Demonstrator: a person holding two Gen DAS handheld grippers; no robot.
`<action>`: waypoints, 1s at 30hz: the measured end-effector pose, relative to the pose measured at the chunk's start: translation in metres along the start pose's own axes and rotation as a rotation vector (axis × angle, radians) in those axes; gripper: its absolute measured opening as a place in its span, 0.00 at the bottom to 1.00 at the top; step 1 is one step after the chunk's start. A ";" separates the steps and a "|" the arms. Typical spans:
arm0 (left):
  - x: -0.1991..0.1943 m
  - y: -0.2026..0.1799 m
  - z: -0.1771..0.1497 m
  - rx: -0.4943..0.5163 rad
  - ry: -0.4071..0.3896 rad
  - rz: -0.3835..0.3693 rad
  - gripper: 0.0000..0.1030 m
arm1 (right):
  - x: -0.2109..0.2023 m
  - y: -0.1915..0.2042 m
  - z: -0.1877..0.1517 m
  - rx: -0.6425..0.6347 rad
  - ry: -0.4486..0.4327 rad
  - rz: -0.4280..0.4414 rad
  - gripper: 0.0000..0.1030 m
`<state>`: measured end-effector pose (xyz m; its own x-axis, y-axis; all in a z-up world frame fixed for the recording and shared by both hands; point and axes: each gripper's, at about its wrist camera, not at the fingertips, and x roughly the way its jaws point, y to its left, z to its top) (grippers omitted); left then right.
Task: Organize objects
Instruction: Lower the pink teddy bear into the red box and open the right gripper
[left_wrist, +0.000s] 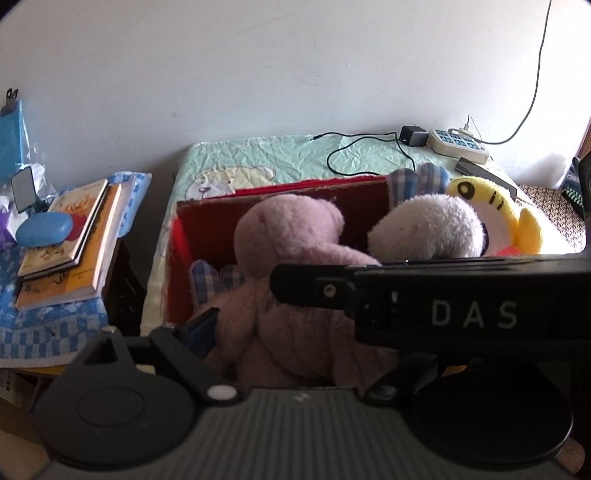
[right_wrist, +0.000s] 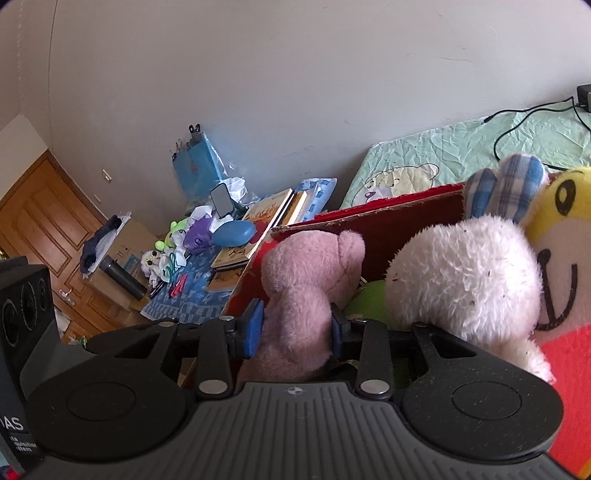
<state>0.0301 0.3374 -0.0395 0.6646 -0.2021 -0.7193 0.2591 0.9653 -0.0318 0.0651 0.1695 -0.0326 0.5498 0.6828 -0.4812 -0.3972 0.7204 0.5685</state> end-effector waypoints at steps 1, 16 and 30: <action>0.001 0.001 0.000 -0.001 0.002 0.001 0.89 | -0.001 0.000 0.000 0.009 -0.001 -0.001 0.36; -0.007 -0.008 0.006 -0.013 0.092 0.060 0.92 | -0.042 -0.008 -0.006 0.139 -0.048 -0.052 0.48; -0.026 -0.041 0.013 -0.005 0.115 0.158 0.93 | -0.084 -0.009 -0.011 0.134 -0.093 -0.112 0.52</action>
<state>0.0111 0.3013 -0.0106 0.6124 -0.0282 -0.7900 0.1546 0.9843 0.0848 0.0145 0.1075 -0.0047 0.6528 0.5807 -0.4864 -0.2318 0.7644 0.6016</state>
